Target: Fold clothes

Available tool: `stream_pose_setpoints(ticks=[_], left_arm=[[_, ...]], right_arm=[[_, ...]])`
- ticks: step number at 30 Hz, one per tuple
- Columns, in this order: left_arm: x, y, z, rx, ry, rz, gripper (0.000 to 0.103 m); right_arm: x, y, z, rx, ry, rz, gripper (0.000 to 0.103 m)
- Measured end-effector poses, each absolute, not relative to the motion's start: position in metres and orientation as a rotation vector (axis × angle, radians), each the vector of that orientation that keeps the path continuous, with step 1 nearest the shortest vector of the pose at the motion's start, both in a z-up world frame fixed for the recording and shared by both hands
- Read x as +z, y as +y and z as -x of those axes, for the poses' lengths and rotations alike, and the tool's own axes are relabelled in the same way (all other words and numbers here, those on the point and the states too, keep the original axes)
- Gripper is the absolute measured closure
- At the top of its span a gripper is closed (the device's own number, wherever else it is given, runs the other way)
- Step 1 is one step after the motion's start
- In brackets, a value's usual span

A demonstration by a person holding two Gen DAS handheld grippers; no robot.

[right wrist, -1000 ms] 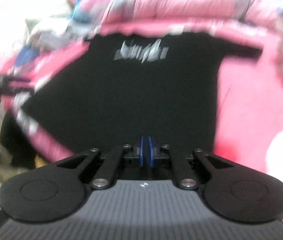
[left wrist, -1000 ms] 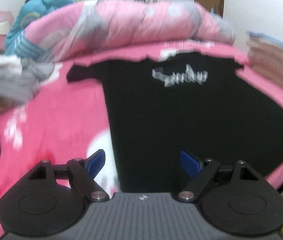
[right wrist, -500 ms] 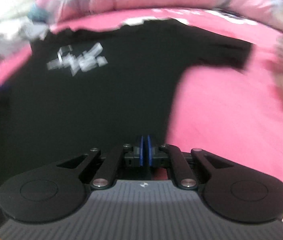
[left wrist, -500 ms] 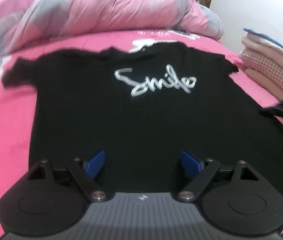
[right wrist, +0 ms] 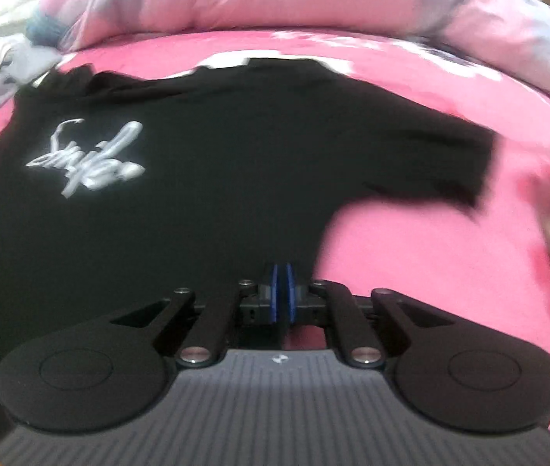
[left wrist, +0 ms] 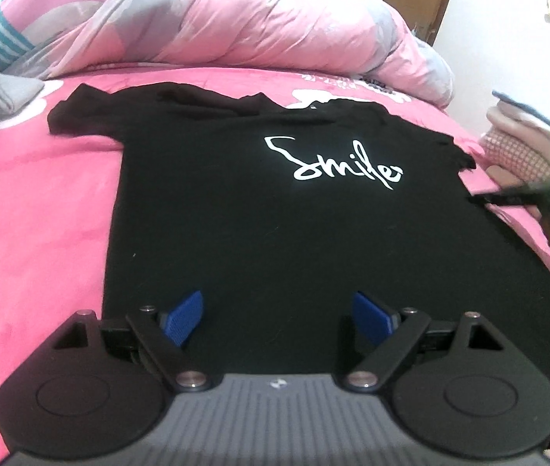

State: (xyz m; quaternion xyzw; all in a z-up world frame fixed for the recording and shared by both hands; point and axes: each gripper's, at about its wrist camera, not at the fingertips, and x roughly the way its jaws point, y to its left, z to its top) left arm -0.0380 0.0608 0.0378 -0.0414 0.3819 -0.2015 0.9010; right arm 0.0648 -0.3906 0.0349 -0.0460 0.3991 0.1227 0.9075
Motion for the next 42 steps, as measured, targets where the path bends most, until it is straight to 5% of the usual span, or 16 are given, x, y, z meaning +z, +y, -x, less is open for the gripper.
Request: stream_pose_setpoints(ticks=[5,9,13,21,28,35,42], left_arm=[[0.039,0.065,0.039,-0.435,0.784,0.091,0.017],[0.042,0.061,0.051,-0.408,0.797,0.083,0.016],[0.039,0.063,0.077,-0.371,0.809,0.033,0.016],[0.038,0.086,0.112,-0.384,0.795,0.04,0.016],[0.045,0.09,0.145,-0.34,0.819,0.048,0.016],[0.073,0.114,0.187,-0.421,0.809,0.091,0.016],[0.124,0.153,0.165,-0.469,0.662,0.104,0.013]], right_arm=[[0.063,-0.439,-0.005,0.036,0.853,0.068,0.095],[0.086,-0.389,0.01,0.246,0.755,0.083,0.096],[0.056,-0.337,0.023,0.412,0.849,0.228,0.098],[0.071,-0.435,0.137,0.097,0.94,0.102,0.095],[0.098,-0.331,0.101,0.444,0.752,0.097,0.095],[0.047,-0.258,0.123,0.763,0.858,0.185,0.094],[0.111,-0.242,0.103,0.883,0.88,0.231,0.087]])
